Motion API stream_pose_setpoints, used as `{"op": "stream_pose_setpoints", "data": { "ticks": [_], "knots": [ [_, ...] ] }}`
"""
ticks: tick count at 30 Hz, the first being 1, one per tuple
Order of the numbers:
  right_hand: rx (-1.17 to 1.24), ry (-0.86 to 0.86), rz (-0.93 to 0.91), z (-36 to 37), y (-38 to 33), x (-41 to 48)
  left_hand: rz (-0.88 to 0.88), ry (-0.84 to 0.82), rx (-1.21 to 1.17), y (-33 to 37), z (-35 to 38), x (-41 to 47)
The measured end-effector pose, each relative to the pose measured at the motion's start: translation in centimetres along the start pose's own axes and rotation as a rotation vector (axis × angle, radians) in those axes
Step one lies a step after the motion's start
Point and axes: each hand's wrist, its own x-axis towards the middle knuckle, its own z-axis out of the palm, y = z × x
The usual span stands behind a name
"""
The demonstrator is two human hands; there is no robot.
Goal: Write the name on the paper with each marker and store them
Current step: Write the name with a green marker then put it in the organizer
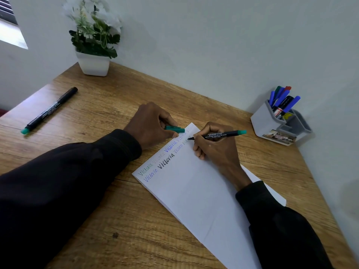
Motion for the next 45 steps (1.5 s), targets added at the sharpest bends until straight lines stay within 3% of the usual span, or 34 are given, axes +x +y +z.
{"op": "stream_pose_setpoints", "data": {
  "ticks": [7, 14, 21, 26, 32, 45],
  "knots": [
    [0.047, -0.003, -0.024, -0.1, 0.4, 0.2, 0.002, 0.002, 0.000, -0.1, 0.1, 0.1],
    [0.239, -0.021, 0.075, -0.6, 0.6, 0.7, 0.010, 0.004, -0.028, -0.3, 0.1, 0.1],
    [0.430, -0.157, 0.128, -2.0, -0.3, 1.6, 0.009, 0.004, -0.077, -0.3, -0.2, 0.0],
    [0.570, -0.248, 0.110, -3.1, -2.9, 1.0, -0.033, 0.043, -0.268, 0.0, -1.2, -0.4],
    [0.577, -0.232, -0.004, -2.9, -6.1, -1.2, 0.024, 0.048, -0.504, 2.2, -2.4, -2.8],
    [0.482, -0.171, -0.102, -2.5, -9.3, -5.2, 0.131, -0.014, -0.603, 7.3, -3.9, -6.4]
  ]
}}
